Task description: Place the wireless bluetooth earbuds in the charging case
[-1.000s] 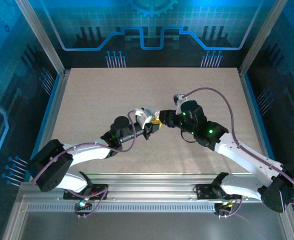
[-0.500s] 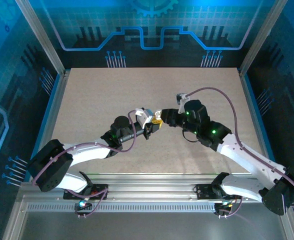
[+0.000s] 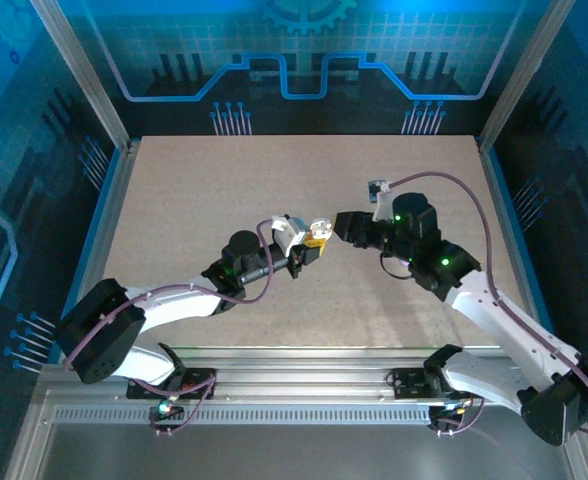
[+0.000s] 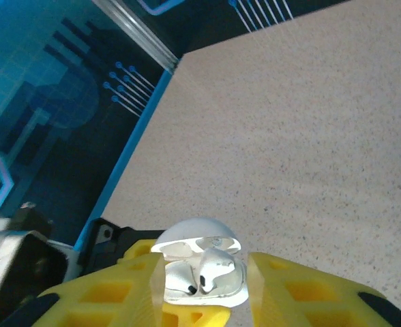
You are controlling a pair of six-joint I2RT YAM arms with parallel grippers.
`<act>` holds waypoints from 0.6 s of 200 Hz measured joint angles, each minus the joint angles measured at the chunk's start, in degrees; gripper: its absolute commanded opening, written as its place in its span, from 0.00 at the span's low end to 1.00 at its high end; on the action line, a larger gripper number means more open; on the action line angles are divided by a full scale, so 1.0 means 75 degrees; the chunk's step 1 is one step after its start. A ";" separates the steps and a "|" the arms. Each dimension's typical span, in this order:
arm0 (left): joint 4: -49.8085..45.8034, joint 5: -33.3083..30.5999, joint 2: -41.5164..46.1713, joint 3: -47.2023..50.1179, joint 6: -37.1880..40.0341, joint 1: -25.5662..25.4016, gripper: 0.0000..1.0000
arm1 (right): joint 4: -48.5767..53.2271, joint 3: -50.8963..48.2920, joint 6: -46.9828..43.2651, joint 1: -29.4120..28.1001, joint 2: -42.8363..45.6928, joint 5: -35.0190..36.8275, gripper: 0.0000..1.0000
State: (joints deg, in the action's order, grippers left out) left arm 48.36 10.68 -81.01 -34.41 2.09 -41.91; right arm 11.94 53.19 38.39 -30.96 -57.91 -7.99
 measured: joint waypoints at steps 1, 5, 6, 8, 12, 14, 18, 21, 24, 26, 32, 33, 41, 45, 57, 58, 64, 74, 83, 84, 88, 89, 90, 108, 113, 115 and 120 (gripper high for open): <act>-0.0006 0.0009 0.0000 -0.0003 0.0000 0.0000 0.07 | 0.0000 0.0000 -0.0035 0.0026 0.0023 -0.0026 0.39; -0.0015 0.0044 0.0003 0.0000 0.0000 0.0000 0.06 | 0.0009 0.0003 -0.0195 0.0137 0.0108 -0.0198 0.39; -0.0015 0.0050 0.0003 0.0000 0.0000 0.0000 0.07 | 0.0009 0.0003 -0.0195 0.0137 0.0108 -0.0198 0.39; -0.0020 0.0064 0.0003 0.0000 0.0000 0.0000 0.06 | 0.0023 0.0006 -0.0291 0.0204 0.0163 -0.0277 0.39; -0.0026 0.0105 0.0003 0.0000 0.0000 0.0000 0.07 | 0.0038 0.0015 -0.0420 0.0283 0.0236 -0.0399 0.39; -0.0029 0.0111 0.0003 0.0000 0.0000 0.0000 0.06 | 0.0055 0.0020 -0.0498 0.0332 0.0274 -0.0469 0.39; -0.0038 0.0163 0.0009 0.0000 0.0000 0.0000 0.07 | 0.0082 0.0041 -0.0673 0.0455 0.0367 -0.0615 0.39; -0.0041 0.0169 0.0009 0.0000 0.0000 0.0000 0.07 | 0.0096 0.0055 -0.0743 0.0510 0.0396 -0.0688 0.39; -0.0044 0.0195 0.0012 0.0000 0.0000 0.0000 0.07 | 0.0122 0.0073 -0.0836 0.0574 0.0437 -0.0769 0.38; -0.0044 0.0221 0.0015 0.0000 0.0000 0.0000 0.07 | 0.0137 0.0090 -0.0930 0.0632 0.0472 -0.0851 0.38; -0.0052 0.0280 0.0020 0.0000 0.0000 0.0000 0.07 | 0.0157 0.0131 -0.1177 0.0775 0.0548 -0.1052 0.38; -0.0064 0.0291 0.0023 0.0000 0.0000 0.0000 0.06 | 0.0157 0.0140 -0.1215 0.0799 0.0557 -0.1096 0.38; -0.0102 0.0391 0.0050 0.0000 0.0000 0.0000 0.07 | 0.0175 0.0187 -0.1556 0.0968 0.0644 -0.1370 0.38; -0.0128 0.0423 0.0070 -0.0003 0.0000 0.0000 0.06 | 0.0187 0.0210 -0.1751 0.1043 0.0691 -0.1489 0.38; -0.0251 0.0586 0.0160 -0.0029 0.0000 0.0000 0.07 | 0.0201 0.0224 -0.2334 0.1201 0.0816 -0.1906 0.38; -0.0259 0.0597 0.0166 -0.0035 0.0000 0.0000 0.07 | 0.0201 0.0224 -0.2334 0.1201 0.0816 -0.1906 0.38; -0.0303 0.0667 0.0201 -0.0064 0.0000 0.0000 0.06 | 0.0227 0.0224 -0.2649 0.1268 0.0874 -0.2110 0.39; -0.0399 0.0804 0.0277 -0.0137 0.0003 0.0000 0.07 | 0.0271 0.0224 -0.3281 0.1387 0.0947 -0.2474 0.41; -0.0423 0.0915 0.0358 -0.0166 0.0003 0.0000 0.07 | 0.0321 0.0224 -0.3794 0.1478 0.1005 -0.2769 0.42; -0.0423 0.0915 0.0358 -0.0166 0.0003 0.0000 0.07 | 0.0321 0.0224 -0.3794 0.1478 0.1005 -0.2769 0.42; -0.0437 0.0950 0.0393 -0.0178 0.0009 0.0000 0.07 | 0.0350 0.0224 -0.4016 0.1513 0.1029 -0.2891 0.42; -0.0446 0.0968 0.0405 -0.0178 0.0009 0.0000 0.07 | 0.0356 0.0224 -0.4074 0.1521 0.1035 -0.2911 0.42; -0.0452 0.0970 0.0414 -0.0181 0.0017 0.0000 0.07 | 0.0361 0.0224 -0.4162 0.1533 0.1040 -0.2958 0.43; -0.0571 0.1113 0.0574 -0.0201 0.0099 0.0000 0.07 | 0.0495 0.0221 -0.5208 0.1676 0.1145 -0.3500 0.43; -0.0609 0.1157 0.0618 -0.0201 0.0122 0.0000 0.07 | 0.0527 0.0219 -0.5455 0.1711 0.1169 -0.3631 0.43; -0.0612 0.1166 0.0632 -0.0201 0.0119 0.0000 0.07 | 0.0545 0.0216 -0.5537 0.1722 0.1180 -0.3666 0.43; -0.0627 0.1195 0.0670 -0.0201 0.0134 0.0000 0.07 | 0.0583 0.0216 -0.5829 0.1751 0.1195 -0.3806 0.43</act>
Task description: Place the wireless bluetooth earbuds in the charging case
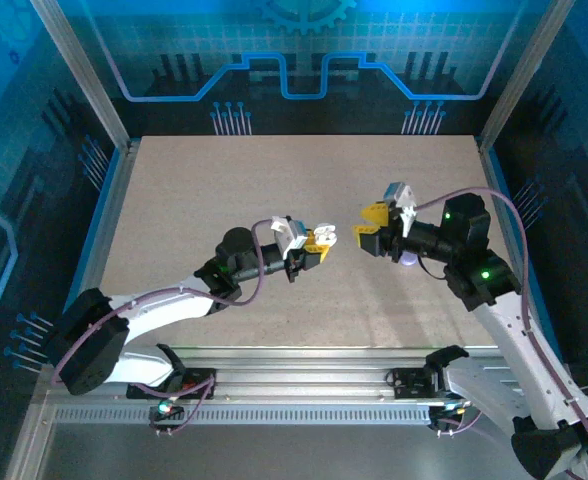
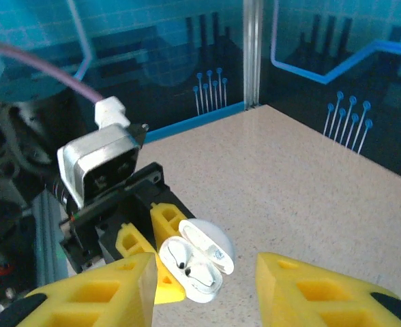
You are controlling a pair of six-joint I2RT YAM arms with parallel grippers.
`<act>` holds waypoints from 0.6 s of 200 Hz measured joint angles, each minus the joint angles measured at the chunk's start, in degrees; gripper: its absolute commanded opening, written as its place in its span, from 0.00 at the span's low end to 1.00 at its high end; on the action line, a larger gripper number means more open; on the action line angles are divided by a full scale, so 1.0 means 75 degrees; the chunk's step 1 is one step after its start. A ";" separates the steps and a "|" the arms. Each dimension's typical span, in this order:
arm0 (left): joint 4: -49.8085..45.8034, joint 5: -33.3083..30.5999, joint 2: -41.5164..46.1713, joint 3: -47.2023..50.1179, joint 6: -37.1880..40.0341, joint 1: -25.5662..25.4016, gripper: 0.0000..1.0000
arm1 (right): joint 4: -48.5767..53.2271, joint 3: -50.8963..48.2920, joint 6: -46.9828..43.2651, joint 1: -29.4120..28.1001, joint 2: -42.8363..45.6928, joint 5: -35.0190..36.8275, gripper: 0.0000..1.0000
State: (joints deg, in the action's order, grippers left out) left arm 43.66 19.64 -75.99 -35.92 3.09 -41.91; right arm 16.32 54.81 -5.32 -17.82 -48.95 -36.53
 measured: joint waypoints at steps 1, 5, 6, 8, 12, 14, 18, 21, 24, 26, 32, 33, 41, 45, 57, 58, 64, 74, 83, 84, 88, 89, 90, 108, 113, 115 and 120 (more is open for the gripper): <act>0.0000 0.0000 0.0000 0.0000 0.0000 0.0000 0.07 | 0.0006 0.0000 -0.0050 0.0003 0.0000 -0.0020 0.43; -0.0012 0.0029 0.0035 0.0000 0.0009 0.0000 0.07 | 0.0044 0.0000 -0.0239 0.0009 0.0006 -0.0090 0.43; -0.0012 0.0032 0.0041 0.0000 0.0012 0.0000 0.07 | 0.0055 0.0000 -0.0283 0.0015 0.0006 -0.0108 0.43; -0.0020 0.0047 0.0061 0.0000 0.0015 0.0000 0.07 | 0.0079 0.0000 -0.0411 0.0023 0.0009 -0.0178 0.43; -0.0023 0.0058 0.0076 0.0000 0.0017 0.0000 0.07 | 0.0114 0.0000 -0.0565 0.0026 0.0006 -0.0230 0.43; -0.0032 0.0076 0.0099 0.0000 0.0029 0.0000 0.07 | 0.0146 0.0000 -0.0685 0.0029 0.0006 -0.0280 0.43; -0.0035 0.0096 0.0119 0.0000 0.0041 0.0000 0.07 | 0.0198 0.0000 -0.0860 0.0032 0.0003 -0.0341 0.44; -0.0044 0.0117 0.0140 0.0000 0.0044 0.0000 0.07 | 0.0239 0.0000 -0.0994 0.0035 -0.0003 -0.0396 0.44; -0.0050 0.0134 0.0157 0.0003 0.0052 0.0000 0.07 | 0.0289 0.0000 -0.1125 0.0035 -0.0006 -0.0425 0.44; -0.0055 0.0149 0.0172 0.0003 0.0061 0.0000 0.07 | 0.0315 0.0000 -0.1227 0.0035 -0.0012 -0.0455 0.44; -0.0070 0.0184 0.0198 0.0003 0.0079 0.0000 0.07 | 0.0423 0.0000 -0.1486 0.0035 -0.0026 -0.0530 0.45; -0.0070 0.0189 0.0204 0.0003 0.0082 0.0000 0.07 | 0.0434 0.0000 -0.1521 0.0035 -0.0029 -0.0548 0.45; -0.0076 0.0256 0.0230 0.0003 0.0149 0.0000 0.07 | 0.0574 0.0000 -0.1848 0.0035 -0.0067 -0.0627 0.46; -0.0076 0.0297 0.0248 0.0003 0.0192 0.0000 0.07 | 0.0670 0.0000 -0.2046 0.0035 -0.0093 -0.0676 0.47; -0.0099 0.0396 0.0277 0.0003 0.0251 0.0000 0.07 | 0.0915 0.0003 -0.2471 0.0038 -0.0195 -0.0766 0.53; -0.0102 0.0408 0.0280 0.0003 0.0254 0.0000 0.07 | 0.0956 0.0006 -0.2506 0.0038 -0.0216 -0.0772 0.54; -0.0137 0.0455 0.0300 0.0003 0.0277 0.0000 0.07 | 0.1093 0.0015 -0.2687 0.0038 -0.0291 -0.0799 0.57; -0.0184 0.0548 0.0329 0.0003 0.0364 0.0000 0.07 | 0.1355 0.0076 -0.3063 0.0035 -0.0460 -0.0810 0.61; -0.0219 0.0600 0.0356 0.0003 0.0423 0.0000 0.07 | 0.1539 0.0137 -0.3264 0.0038 -0.0618 -0.0810 0.64; -0.0227 0.0609 0.0361 0.0003 0.0428 0.0000 0.07 | 0.1562 0.0143 -0.3299 0.0038 -0.0632 -0.0810 0.65; -0.0254 0.0635 0.0376 0.0003 0.0455 0.0000 0.07 | 0.1649 0.0175 -0.3354 0.0038 -0.0717 -0.0816 0.66; -0.0254 0.0635 0.0376 0.0003 0.0455 0.0000 0.07 | 0.1664 0.0184 -0.3392 0.0035 -0.0731 -0.0822 0.66; -0.0259 0.0638 0.0393 0.0003 0.0463 0.0000 0.07 | 0.1679 0.0192 -0.3427 0.0038 -0.0743 -0.0819 0.66; -0.0382 0.0702 0.0507 0.0003 0.0592 0.0000 0.07 | 0.1941 0.0294 -0.3710 0.0038 -0.1000 -0.0860 0.67; -0.0402 0.0711 0.0530 0.0003 0.0615 0.0000 0.07 | 0.1973 0.0326 -0.3771 0.0035 -0.1072 -0.0895 0.67; -0.0411 0.0714 0.0542 0.0003 0.0615 0.0000 0.07 | 0.1999 0.0341 -0.3794 0.0035 -0.1105 -0.0912 0.67; -0.0423 0.0723 0.0562 0.0003 0.0638 0.0000 0.07 | 0.2031 0.0376 -0.3847 0.0035 -0.1174 -0.0953 0.67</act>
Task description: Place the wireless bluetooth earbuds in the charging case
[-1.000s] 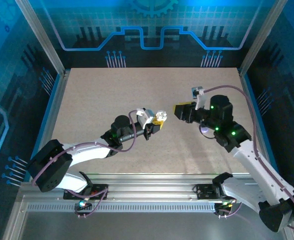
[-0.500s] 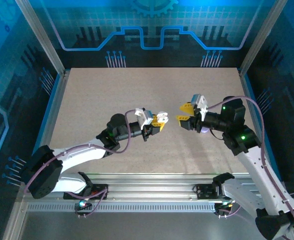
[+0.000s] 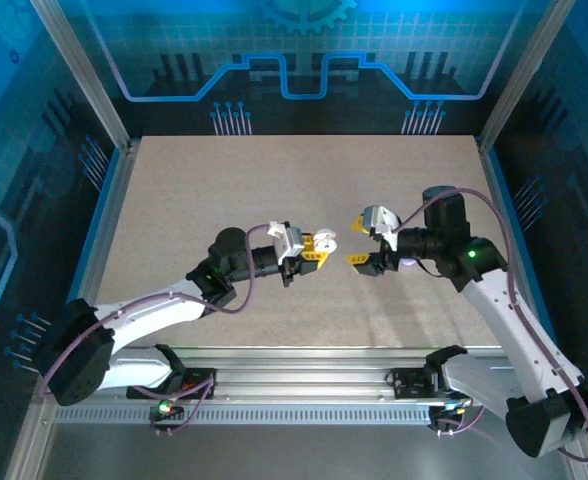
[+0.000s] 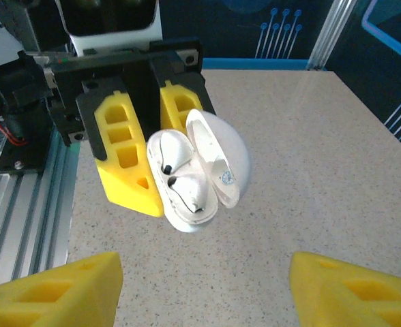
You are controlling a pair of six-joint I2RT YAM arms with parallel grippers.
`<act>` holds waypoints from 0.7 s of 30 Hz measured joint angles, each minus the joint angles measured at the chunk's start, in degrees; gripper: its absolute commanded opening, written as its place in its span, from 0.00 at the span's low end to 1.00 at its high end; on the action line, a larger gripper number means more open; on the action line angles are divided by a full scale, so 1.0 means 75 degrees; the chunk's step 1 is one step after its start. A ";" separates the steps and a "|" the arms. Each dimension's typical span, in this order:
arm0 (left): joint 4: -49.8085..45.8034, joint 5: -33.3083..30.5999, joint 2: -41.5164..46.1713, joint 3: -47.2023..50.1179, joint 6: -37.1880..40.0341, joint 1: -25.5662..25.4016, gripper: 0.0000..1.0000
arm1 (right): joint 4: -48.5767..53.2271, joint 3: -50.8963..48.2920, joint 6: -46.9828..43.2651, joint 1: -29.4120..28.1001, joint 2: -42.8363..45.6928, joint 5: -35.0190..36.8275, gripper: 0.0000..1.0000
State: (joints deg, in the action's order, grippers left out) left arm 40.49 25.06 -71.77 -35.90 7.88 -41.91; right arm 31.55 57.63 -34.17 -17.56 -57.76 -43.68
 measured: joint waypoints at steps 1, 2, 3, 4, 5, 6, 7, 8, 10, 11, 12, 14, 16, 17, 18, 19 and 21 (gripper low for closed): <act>-0.0006 0.0017 0.0023 0.0000 0.0009 0.0000 0.07 | 0.0038 0.0035 -0.0061 0.0000 -0.0093 -0.0047 0.67; -0.0020 0.0029 0.0035 0.0000 0.0015 0.0000 0.07 | 0.0076 0.0070 -0.0105 0.0000 -0.0207 -0.0082 0.67; -0.0023 0.0041 0.0038 0.0000 0.0023 0.0000 0.07 | 0.0087 0.0087 -0.0128 -0.0003 -0.0283 -0.0114 0.66; -0.0038 0.0041 0.0038 0.0000 0.0029 0.0000 0.07 | 0.0119 0.0128 -0.0187 -0.0006 -0.0402 -0.0152 0.66; -0.0055 0.0044 0.0038 0.0000 0.0029 0.0000 0.07 | 0.0131 0.0149 -0.0236 -0.0015 -0.0498 -0.0204 0.66; -0.0055 0.0044 0.0038 0.0000 0.0029 0.0000 0.07 | 0.0149 0.0172 -0.0289 -0.0023 -0.0595 -0.0251 0.65; -0.0058 0.0044 0.0038 0.0000 0.0026 0.0000 0.07 | 0.0195 0.0204 -0.0358 -0.0052 -0.0702 -0.0297 0.65; -0.0058 0.0044 0.0038 0.0000 0.0026 0.0000 0.07 | 0.0254 0.0256 -0.0411 -0.0073 -0.0813 -0.0341 0.65; -0.0058 0.0044 0.0038 0.0000 0.0023 0.0000 0.07 | 0.0329 0.0353 -0.0516 -0.0131 -0.1003 -0.0452 0.64; -0.0058 0.0044 0.0038 0.0000 0.0023 0.0000 0.07 | 0.0437 0.0443 -0.0592 -0.0175 -0.1110 -0.0493 0.63; -0.0058 0.0044 0.0038 0.0000 0.0023 0.0000 0.07 | 0.0513 0.0533 -0.0664 -0.0221 -0.1207 -0.0519 0.63; -0.0058 0.0044 0.0038 0.0000 0.0026 0.0000 0.07 | 0.0641 0.0691 -0.0804 -0.0326 -0.1384 -0.0603 0.61; -0.0058 0.0044 0.0038 0.0000 0.0023 0.0000 0.07 | 0.0764 0.0828 -0.0941 -0.0411 -0.1507 -0.0697 0.59; -0.0058 0.0044 0.0038 0.0000 0.0026 0.0000 0.07 | 0.0825 0.0880 -0.1014 -0.0437 -0.1574 -0.0758 0.58; -0.0058 0.0044 0.0038 0.0000 0.0026 0.0000 0.07 | 0.0883 0.0921 -0.1078 -0.0452 -0.1623 -0.0828 0.57; -0.0058 0.0044 0.0038 0.0000 0.0023 0.0000 0.07 | 0.0912 0.0935 -0.1113 -0.0458 -0.1652 -0.0866 0.56; -0.0058 0.0041 0.0038 0.0000 0.0023 -0.0009 0.07 | 0.1125 0.1055 -0.1285 -0.0466 -0.1766 -0.1070 0.54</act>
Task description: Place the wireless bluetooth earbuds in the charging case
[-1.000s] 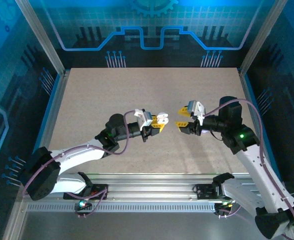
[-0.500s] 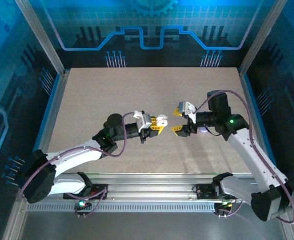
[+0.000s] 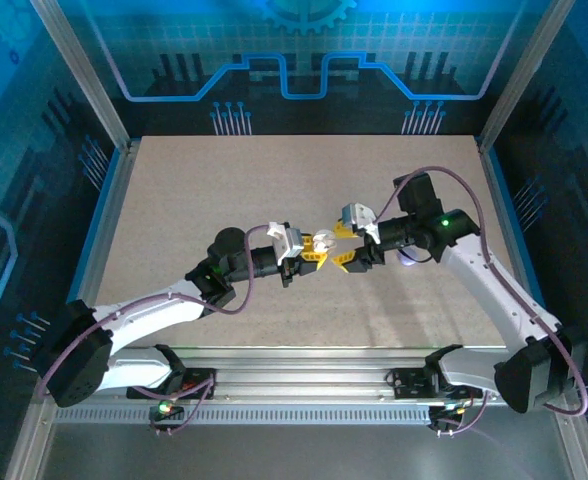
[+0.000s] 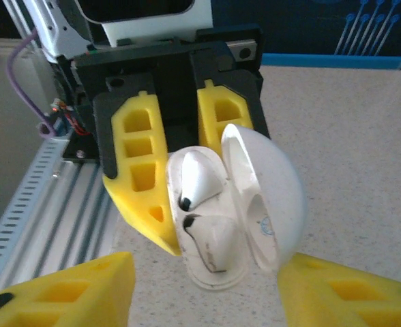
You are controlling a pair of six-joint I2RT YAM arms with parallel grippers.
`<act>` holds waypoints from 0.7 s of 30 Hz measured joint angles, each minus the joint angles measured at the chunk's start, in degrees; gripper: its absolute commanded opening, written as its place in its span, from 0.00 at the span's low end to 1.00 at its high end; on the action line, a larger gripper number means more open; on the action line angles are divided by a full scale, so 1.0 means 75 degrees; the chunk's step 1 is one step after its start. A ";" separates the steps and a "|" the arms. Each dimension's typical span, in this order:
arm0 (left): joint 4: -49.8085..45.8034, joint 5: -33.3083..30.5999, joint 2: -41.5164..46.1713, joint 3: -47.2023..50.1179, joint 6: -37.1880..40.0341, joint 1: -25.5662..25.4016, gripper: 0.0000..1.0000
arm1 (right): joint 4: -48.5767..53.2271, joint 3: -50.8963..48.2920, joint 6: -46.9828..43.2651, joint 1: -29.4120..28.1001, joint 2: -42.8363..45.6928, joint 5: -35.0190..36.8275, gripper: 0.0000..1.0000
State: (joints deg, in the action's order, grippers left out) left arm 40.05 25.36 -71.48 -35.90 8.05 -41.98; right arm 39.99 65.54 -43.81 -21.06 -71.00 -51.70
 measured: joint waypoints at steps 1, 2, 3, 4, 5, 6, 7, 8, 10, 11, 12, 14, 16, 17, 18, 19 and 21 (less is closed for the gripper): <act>0.0000 0.0003 0.0000 0.0000 0.0003 0.0000 0.07 | 0.0093 0.0087 -0.0061 0.0000 -0.0064 -0.0052 0.53; 0.0009 0.0003 0.0000 0.0000 0.0003 -0.0003 0.07 | 0.0143 0.0137 -0.0105 0.0000 -0.0093 -0.0087 0.52; 0.0015 0.0003 0.0003 0.0000 0.0003 -0.0006 0.07 | 0.0210 0.0192 -0.0152 0.0000 -0.0122 -0.0111 0.49; 0.0015 0.0009 0.0023 0.0000 0.0003 -0.0012 0.07 | 0.0283 0.0236 -0.0227 0.0000 -0.0131 -0.0122 0.47; 0.0015 0.0032 0.0044 0.0000 0.0003 -0.0015 0.07 | 0.0344 0.0265 -0.0268 0.0003 -0.0131 -0.0128 0.45; 0.0015 0.0050 0.0073 0.0000 0.0003 -0.0029 0.07 | 0.0402 0.0306 -0.0321 0.0015 -0.0131 -0.0149 0.45; 0.0015 0.0058 0.0090 0.0000 0.0003 -0.0044 0.07 | 0.0490 0.0356 -0.0393 0.0017 -0.0111 -0.0184 0.43; 0.0023 0.0064 0.0122 0.0000 0.0003 -0.0058 0.07 | 0.0504 0.0361 -0.0428 0.0023 -0.0079 -0.0201 0.42; 0.0017 0.0058 0.0152 0.0000 0.0000 -0.0079 0.07 | 0.0530 0.0361 -0.0472 0.0070 0.0076 -0.0309 0.42; 0.0009 0.0052 0.0149 0.0000 0.0000 -0.0076 0.07 | 0.0551 0.0361 -0.0487 0.0076 0.0201 -0.0408 0.41; 0.0009 0.0082 0.0149 0.0000 0.0003 -0.0076 0.07 | 0.0525 0.0361 -0.0487 0.0079 0.0373 -0.0402 0.41; 0.0026 0.0079 0.0154 0.0000 0.0000 -0.0105 0.07 | 0.0490 0.0353 -0.0481 0.0117 0.0650 -0.0460 0.40; -0.0020 0.0052 0.0152 0.0000 -0.0006 -0.0099 0.07 | 0.0370 0.0309 -0.0443 0.0117 0.0912 -0.0507 0.39; -0.0020 0.0050 0.0152 0.0000 -0.0009 -0.0090 0.07 | 0.0300 0.0283 -0.0391 0.0117 0.0994 -0.0501 0.39; -0.0023 0.0052 0.0152 0.0000 -0.0012 -0.0090 0.07 | 0.0230 0.0259 -0.0350 0.0119 0.1037 -0.0478 0.39; -0.0029 0.0052 0.0152 0.0000 -0.0017 -0.0090 0.07 | 0.0184 0.0256 -0.0312 0.0122 0.1020 -0.0446 0.40; -0.0029 0.0052 0.0152 0.0000 -0.0017 -0.0090 0.07 | 0.0119 0.0256 -0.0280 0.0125 0.0924 -0.0361 0.40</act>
State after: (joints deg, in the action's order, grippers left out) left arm 39.83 25.76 -70.35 -35.90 7.92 -42.65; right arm 40.88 67.46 -45.91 -20.12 -64.07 -54.41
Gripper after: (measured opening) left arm 0.220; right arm 0.397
